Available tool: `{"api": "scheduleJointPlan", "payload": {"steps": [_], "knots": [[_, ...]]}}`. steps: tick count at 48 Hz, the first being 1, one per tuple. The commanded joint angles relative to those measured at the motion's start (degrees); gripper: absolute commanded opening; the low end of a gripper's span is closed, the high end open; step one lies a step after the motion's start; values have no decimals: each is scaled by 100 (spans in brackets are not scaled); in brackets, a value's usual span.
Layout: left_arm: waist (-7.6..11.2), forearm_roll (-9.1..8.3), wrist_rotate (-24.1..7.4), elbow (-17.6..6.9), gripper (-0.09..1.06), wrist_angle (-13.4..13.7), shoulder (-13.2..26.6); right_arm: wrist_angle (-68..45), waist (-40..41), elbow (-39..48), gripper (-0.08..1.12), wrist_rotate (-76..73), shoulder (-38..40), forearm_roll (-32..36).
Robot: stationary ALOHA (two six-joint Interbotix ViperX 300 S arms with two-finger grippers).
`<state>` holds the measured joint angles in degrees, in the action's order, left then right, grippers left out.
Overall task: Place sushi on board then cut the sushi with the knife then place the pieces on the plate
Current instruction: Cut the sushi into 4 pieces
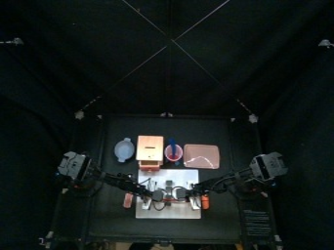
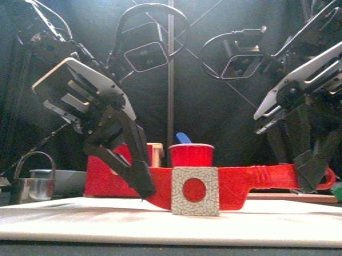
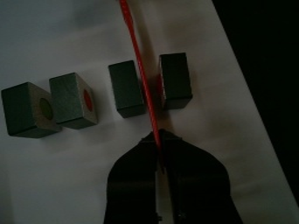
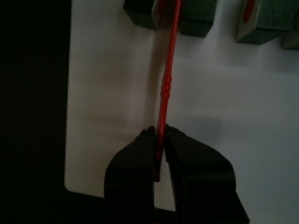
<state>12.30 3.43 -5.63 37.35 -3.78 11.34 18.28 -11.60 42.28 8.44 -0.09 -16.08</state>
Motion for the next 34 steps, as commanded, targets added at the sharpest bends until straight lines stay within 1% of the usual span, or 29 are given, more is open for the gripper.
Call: {"api": "scheduleJointPlan", "payload": {"steps": [1,4,7,11,13,16,19,20,24,26,30,32,34], "knots": [[-105,-70,-35,-202,37,-44,-308,-35,53,-264,40,26,308,97],[-105,-123,-35,-202,37,-35,-510,88,53,-325,40,35,501,202],[-149,-185,-35,-185,37,-35,-773,255,123,-360,40,26,712,396],[-185,-211,-44,-185,37,-35,-1002,431,229,-396,40,26,1020,606],[-220,-229,-35,-185,39,-44,-1099,519,281,-378,40,26,1160,668],[-334,-229,-35,-176,42,-88,-1187,659,343,-334,40,26,1345,694],[-413,-237,-44,-185,49,-149,-1195,791,396,-255,40,18,1477,659],[-439,-246,-44,-176,53,-167,-1195,826,413,-220,40,18,1512,650],[-466,-272,-44,-185,68,-185,-1187,958,457,-149,40,9,1652,580],[-466,-281,-44,-193,75,-237,-1195,993,466,-141,40,18,1687,562],[-492,-308,-35,-158,88,-422,-1248,1055,492,-88,40,9,1758,519],[-510,-308,-35,-141,91,-527,-1274,1116,510,-35,40,9,1784,466],[-510,-299,-35,-132,93,-703,-1327,1204,519,44,40,-9,1811,369]]}}
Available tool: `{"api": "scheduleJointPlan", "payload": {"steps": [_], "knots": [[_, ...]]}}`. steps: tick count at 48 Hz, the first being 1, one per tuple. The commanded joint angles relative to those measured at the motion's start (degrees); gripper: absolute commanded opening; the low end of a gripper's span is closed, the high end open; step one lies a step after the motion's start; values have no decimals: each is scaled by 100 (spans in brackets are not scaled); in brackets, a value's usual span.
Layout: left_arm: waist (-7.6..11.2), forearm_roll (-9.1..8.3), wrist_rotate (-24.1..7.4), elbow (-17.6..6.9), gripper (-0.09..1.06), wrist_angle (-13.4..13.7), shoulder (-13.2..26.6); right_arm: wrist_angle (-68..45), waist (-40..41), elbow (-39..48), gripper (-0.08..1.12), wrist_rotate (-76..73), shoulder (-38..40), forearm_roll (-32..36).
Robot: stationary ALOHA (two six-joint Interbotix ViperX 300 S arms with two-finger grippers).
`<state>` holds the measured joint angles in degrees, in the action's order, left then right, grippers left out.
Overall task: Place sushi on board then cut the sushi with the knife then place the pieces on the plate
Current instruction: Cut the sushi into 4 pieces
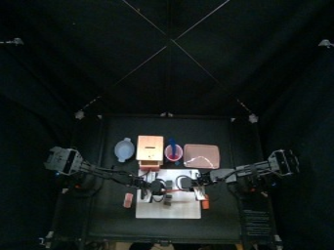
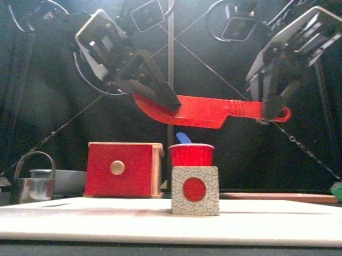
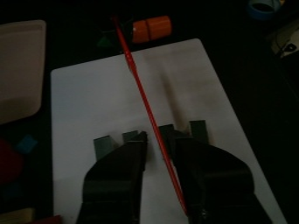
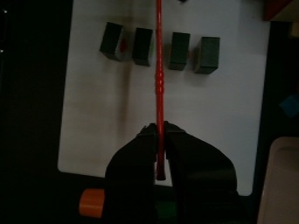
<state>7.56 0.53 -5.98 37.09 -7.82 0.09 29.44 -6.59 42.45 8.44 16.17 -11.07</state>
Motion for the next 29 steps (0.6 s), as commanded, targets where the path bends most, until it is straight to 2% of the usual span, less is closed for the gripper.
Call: {"api": "scheduleJointPlan", "payload": {"steps": [1,6,10,13,19,22,29], "knots": [[-35,-9,0,-97,93,-387,-229,123,26,70,40,-18,220,-193],[-35,-9,-9,62,93,-703,-387,642,44,343,40,-457,545,-1063],[-44,-9,-18,246,93,-940,-448,932,88,598,40,-1195,1125,-1406],[-53,-35,-26,290,93,-1107,-466,949,88,835,40,-1881,1608,-1433],[-62,-149,-26,369,93,-1257,-422,958,211,1345,40,-4078,2514,-1424],[-79,-149,-26,439,93,-1354,-378,967,272,1512,41,-5370,2663,-1477],[-88,-149,-26,606,93,-1652,-378,949,211,1626,41,-7277,2540,-1406]]}}
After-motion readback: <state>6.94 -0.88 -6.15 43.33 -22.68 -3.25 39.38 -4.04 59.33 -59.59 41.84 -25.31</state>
